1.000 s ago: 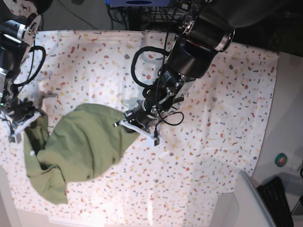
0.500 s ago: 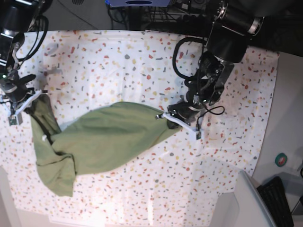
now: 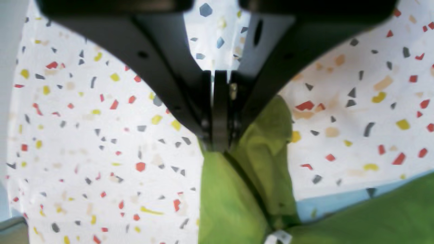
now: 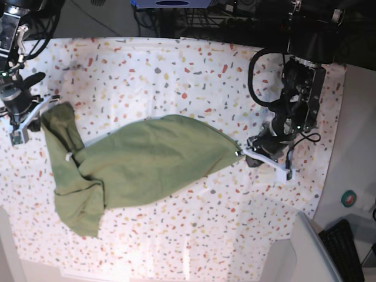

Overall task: Layout the t-shirt on the table in an organized manner, then fold the t-shirt properly
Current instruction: 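Grasp the shirt with both grippers and pull it apart lengthwise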

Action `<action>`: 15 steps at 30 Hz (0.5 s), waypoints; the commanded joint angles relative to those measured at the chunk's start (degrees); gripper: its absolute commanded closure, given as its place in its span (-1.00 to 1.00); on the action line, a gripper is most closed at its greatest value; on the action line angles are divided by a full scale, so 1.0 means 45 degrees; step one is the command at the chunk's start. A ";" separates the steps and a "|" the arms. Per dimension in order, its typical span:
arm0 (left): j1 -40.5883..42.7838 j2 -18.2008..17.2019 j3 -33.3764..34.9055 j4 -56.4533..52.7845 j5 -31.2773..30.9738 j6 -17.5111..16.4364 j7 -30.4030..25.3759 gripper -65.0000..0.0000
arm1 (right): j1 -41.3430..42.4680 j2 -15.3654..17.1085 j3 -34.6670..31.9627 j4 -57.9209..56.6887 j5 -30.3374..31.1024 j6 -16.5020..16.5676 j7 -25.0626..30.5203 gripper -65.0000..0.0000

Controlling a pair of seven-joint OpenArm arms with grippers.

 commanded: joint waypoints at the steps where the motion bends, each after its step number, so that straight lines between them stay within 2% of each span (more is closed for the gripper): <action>1: -0.0151 0.0126 0.0068 0.0387 -0.0180 -0.0230 -0.0003 1.00 | 0.0133 0.0129 -0.0538 0.0279 -0.0042 0.0116 0.0081 1.00; 3: 0.0201 0.0126 -0.0068 0.0758 -0.0219 -0.0230 0.0133 1.00 | 0.0309 0.0403 -0.1691 0.0240 -0.1000 0.0116 0.0023 1.00; 4: 0.0396 0.0126 -0.0068 0.1032 -0.0239 -0.0230 0.0133 1.00 | 0.0465 0.0422 -0.2062 0.0182 -0.1468 0.0116 0.0023 0.90; 6: 0.0865 0.0126 0.0068 0.1891 -0.0258 -0.0230 0.0192 1.00 | 0.0797 0.0364 -0.2667 0.0025 -0.2465 0.0116 0.0101 0.20; 7: 0.1119 0.0224 0.0146 0.2301 -0.0258 -0.0230 0.0211 1.00 | 0.0953 0.0364 -0.2824 -0.0170 -0.2738 0.0116 0.0120 -0.08; 8: 0.1256 0.0478 0.0361 0.2555 -0.0239 -0.0230 0.0211 1.00 | 0.1246 0.0364 -0.2921 -0.0385 -0.2758 0.0116 0.0120 -0.22; 10: 0.1354 0.0927 0.0752 0.2770 -0.0161 -0.0230 0.0211 1.00 | 0.1969 0.0266 -0.2824 -0.1108 -0.2758 0.0116 0.0120 -0.25; 13: 0.1295 0.1357 0.1123 0.2126 -0.0161 -0.0230 0.0153 1.00 | 0.2966 0.0246 -0.2804 -0.2417 -0.2797 0.0097 0.0120 -0.12; 14: 0.1197 0.1474 0.1260 0.1911 -0.0161 -0.0230 0.0153 0.94 | 0.3239 0.0246 -0.2804 -0.2827 -0.2797 0.0097 0.0120 -0.09; 15: 0.1002 0.1572 0.1397 0.1696 -0.0161 -0.0230 0.0133 0.61 | 0.3513 0.0246 -0.2804 -0.3198 -0.2797 0.0077 0.0120 -0.07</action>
